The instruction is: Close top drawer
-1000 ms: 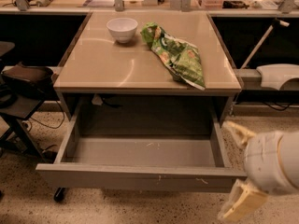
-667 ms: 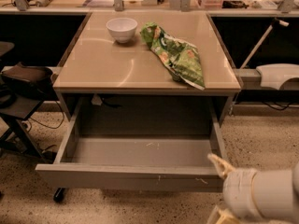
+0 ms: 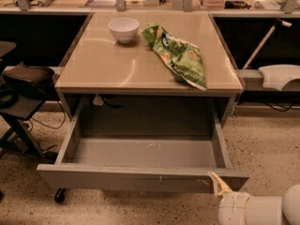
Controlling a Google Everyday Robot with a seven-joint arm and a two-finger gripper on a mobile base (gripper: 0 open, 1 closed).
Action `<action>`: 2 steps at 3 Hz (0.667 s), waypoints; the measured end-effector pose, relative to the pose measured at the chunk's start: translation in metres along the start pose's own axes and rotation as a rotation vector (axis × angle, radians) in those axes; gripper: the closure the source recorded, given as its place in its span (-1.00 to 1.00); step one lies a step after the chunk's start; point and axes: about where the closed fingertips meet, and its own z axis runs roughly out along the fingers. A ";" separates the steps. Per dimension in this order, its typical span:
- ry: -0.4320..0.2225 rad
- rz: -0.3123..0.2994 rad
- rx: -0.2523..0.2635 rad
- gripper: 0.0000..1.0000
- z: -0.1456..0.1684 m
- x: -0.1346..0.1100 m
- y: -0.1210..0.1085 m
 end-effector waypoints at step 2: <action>-0.003 0.007 -0.008 -1.00 -0.002 0.004 -0.001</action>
Offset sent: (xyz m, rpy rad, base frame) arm -0.0037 -0.0274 -0.0236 0.0491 0.0526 -0.0037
